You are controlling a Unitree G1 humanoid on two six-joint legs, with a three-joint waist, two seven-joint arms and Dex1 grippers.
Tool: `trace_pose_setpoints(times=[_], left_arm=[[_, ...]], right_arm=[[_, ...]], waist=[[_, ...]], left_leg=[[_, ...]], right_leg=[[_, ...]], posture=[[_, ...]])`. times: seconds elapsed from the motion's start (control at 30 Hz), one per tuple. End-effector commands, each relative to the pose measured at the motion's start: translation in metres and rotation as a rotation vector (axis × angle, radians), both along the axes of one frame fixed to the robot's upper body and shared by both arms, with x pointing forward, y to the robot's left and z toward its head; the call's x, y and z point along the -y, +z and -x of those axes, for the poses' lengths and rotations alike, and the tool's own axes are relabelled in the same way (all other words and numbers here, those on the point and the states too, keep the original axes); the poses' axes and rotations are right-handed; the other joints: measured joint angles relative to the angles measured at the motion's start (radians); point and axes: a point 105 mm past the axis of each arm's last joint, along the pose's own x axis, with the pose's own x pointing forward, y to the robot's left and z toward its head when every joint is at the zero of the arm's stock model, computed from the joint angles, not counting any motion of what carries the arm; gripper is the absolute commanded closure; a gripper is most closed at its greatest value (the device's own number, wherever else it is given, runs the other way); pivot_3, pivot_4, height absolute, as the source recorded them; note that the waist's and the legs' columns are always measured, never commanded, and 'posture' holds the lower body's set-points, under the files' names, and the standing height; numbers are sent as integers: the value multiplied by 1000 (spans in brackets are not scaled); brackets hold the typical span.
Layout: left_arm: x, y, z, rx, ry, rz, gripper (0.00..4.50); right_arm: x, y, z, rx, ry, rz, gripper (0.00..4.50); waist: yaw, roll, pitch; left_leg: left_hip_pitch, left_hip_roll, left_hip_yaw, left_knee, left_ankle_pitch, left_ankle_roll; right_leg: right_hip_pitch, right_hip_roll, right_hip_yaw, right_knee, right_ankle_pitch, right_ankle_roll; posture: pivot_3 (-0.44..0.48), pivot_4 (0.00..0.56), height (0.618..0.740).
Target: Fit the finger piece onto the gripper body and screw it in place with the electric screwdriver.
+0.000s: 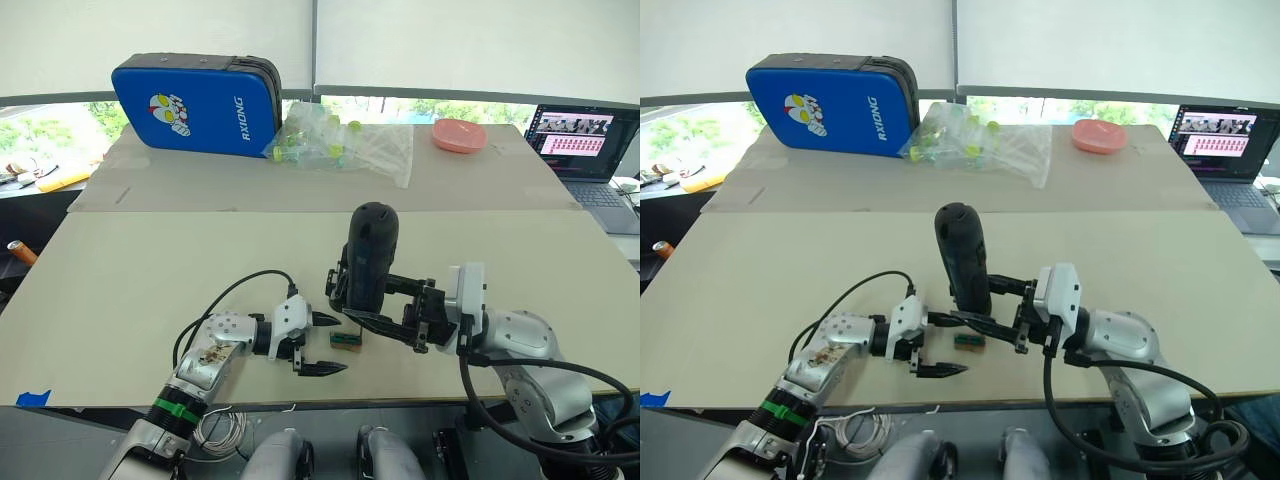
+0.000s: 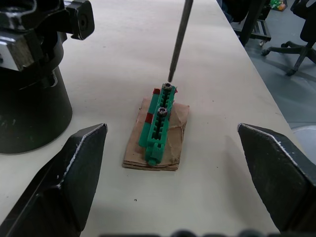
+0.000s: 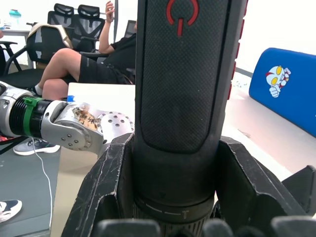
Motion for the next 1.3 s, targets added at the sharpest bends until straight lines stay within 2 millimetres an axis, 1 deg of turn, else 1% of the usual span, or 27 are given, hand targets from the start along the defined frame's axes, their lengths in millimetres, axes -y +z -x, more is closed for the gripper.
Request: trace_pose_setpoints(times=[0.03, 0.97, 1.3], left_arm=[[1, -12, 8, -46, -10, -18, 0], [-2, -17, 7, -51, -15, -28, 0], [-2, -17, 7, -50, -17, -29, 0]], right_arm=[[-3, 15, 6, 79, 23, -38, 2619], [-4, 16, 10, 69, 47, -54, 2619], [-1, 26, 10, 97, 42, -83, 2619]], waist=[[0, 0, 0], [0, 0, 0], [0, 0, 0]], left_leg=[[0, 0, 0, 0, 0, 0], [1, 0, 0, 0, 0, 0], [1, 0, 0, 0, 0, 0]], right_leg=[[0, 0, 0, 0, 0, 0], [0, 0, 0, 0, 0, 0], [0, 0, 0, 0, 0, 0]], posture=[[0, 150, 740], [0, 150, 740], [0, 150, 740]])
